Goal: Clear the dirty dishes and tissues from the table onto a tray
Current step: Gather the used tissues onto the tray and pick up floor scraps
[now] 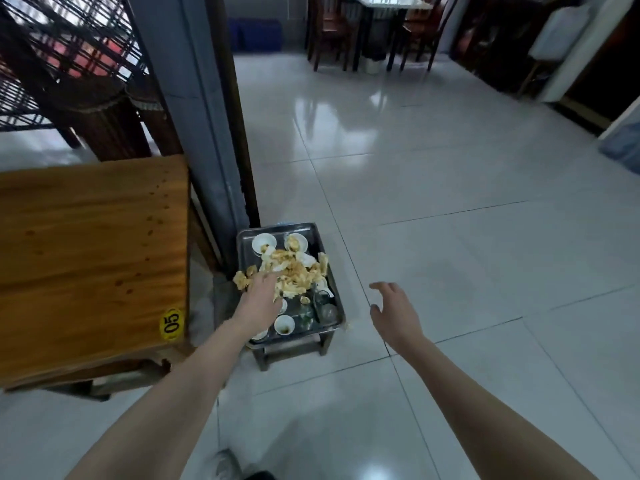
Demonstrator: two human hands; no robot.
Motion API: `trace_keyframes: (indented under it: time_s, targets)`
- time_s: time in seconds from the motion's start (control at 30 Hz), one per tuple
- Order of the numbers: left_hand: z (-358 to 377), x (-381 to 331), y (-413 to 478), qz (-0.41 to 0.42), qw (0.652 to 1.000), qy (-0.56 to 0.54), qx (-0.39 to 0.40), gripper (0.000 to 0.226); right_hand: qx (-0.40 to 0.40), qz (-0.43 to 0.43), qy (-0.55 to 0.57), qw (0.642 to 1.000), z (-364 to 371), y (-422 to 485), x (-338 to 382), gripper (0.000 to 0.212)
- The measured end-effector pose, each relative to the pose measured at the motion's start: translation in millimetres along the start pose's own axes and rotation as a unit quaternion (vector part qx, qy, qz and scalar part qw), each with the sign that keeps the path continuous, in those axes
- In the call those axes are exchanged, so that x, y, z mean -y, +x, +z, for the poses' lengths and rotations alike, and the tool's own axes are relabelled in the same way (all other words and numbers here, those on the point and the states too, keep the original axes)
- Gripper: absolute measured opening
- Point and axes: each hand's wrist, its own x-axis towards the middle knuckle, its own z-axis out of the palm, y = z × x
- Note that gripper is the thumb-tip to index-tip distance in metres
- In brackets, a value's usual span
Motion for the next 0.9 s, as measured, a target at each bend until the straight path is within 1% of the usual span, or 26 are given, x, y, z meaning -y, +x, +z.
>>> trace_keyframes:
  time_s: [0.17, 0.27, 0.37, 0.43, 0.53, 0.77, 0.9]
  targets:
    - [34.3, -60.1, 4.3, 0.0, 1.0, -0.007, 0.005, 0.055, 0.015, -0.016, -0.011, 1.0, -31.4, 1.6, -53.3, 0.04]
    - [48.6, -88.6, 18.4, 0.005, 1.0, -0.013, 0.003, 0.054, 0.01, -0.015, -0.008, 1.0, -45.2, 16.1, -75.3, 0.039]
    - [62.2, -111.4, 36.6, 0.005, 1.0, -0.028, 0.001, 0.055, 0.022, -0.017, -0.01, 1.0, -54.0, 34.7, -99.4, 0.039]
    - [69.3, -121.9, 50.6, 0.005, 0.999, -0.032, -0.003, 0.056, 0.035, -0.016, -0.013, 0.999, -57.3, 50.1, -112.7, 0.039]
    - [84.6, -135.0, 80.0, 0.006, 0.999, -0.025, -0.022, 0.052, 0.045, -0.027, -0.017, 0.998, -57.5, 82.3, -131.9, 0.04]
    - [113.1, -151.8, 143.5, -0.01, 0.998, -0.048, -0.025, 0.052, 0.088, -0.035, -0.034, 0.995, -51.2, 157.6, -176.1, 0.038]
    - [119.6, -161.0, 182.7, -0.048, 0.997, -0.042, -0.046, 0.049, 0.095, -0.041, -0.023, 0.994, -47.5, 205.2, -196.4, 0.036]
